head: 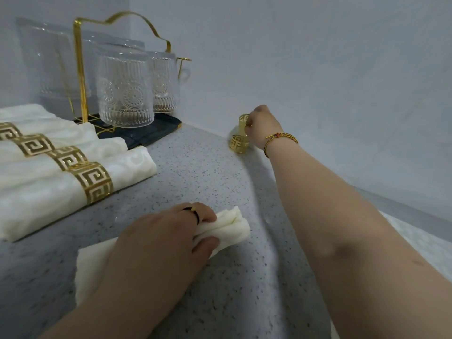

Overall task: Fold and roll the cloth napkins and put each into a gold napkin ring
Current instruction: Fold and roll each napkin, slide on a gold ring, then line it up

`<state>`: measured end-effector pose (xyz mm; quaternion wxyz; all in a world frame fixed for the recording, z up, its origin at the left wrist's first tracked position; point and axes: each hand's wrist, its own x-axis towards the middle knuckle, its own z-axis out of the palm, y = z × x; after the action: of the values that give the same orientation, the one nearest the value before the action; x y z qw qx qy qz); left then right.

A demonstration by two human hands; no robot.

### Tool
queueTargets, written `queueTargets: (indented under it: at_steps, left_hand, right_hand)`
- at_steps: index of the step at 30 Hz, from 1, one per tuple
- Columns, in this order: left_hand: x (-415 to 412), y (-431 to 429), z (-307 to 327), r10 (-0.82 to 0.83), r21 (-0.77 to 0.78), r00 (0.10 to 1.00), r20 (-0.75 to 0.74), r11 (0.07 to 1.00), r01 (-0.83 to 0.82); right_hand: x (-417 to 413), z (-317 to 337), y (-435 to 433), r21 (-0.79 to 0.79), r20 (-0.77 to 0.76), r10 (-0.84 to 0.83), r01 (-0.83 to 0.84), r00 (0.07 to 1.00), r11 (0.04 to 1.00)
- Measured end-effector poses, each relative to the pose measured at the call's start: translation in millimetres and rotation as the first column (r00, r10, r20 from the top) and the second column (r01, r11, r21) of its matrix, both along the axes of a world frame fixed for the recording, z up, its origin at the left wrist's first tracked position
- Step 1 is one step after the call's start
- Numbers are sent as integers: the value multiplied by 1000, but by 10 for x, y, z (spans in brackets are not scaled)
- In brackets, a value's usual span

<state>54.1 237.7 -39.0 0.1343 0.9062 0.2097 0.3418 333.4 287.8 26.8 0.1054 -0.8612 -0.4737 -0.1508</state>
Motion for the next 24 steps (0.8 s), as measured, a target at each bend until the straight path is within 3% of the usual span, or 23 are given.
queueTargets:
  at_steps: [3, 6, 12, 19, 24]
  left_hand:
    - [48, -50, -37, 24, -114, 1000, 15, 993, -22]
    - [15, -119, 42, 56, -96, 993, -103, 993, -66]
    - [-35, -149, 192, 33, -223, 983, -182, 972, -74]
    - [-103, -405, 248, 78, -153, 976, -201, 982, -110]
    - [-126, -685, 263, 78, -100, 972, -220, 990, -102]
  right_hand:
    - [-111, 124, -270, 69, -9, 29, -29, 1000, 997]
    - [-283, 173, -680, 125, -42, 67, -61, 997, 990]
    - [-769, 183, -1960, 237, -243, 115, -56, 963, 970]
    - [-1232, -181, -3131, 267, -487, 72, 70, 870, 961]
    - [-1449, -431, -3539, 224, -486, 54, 65, 872, 972]
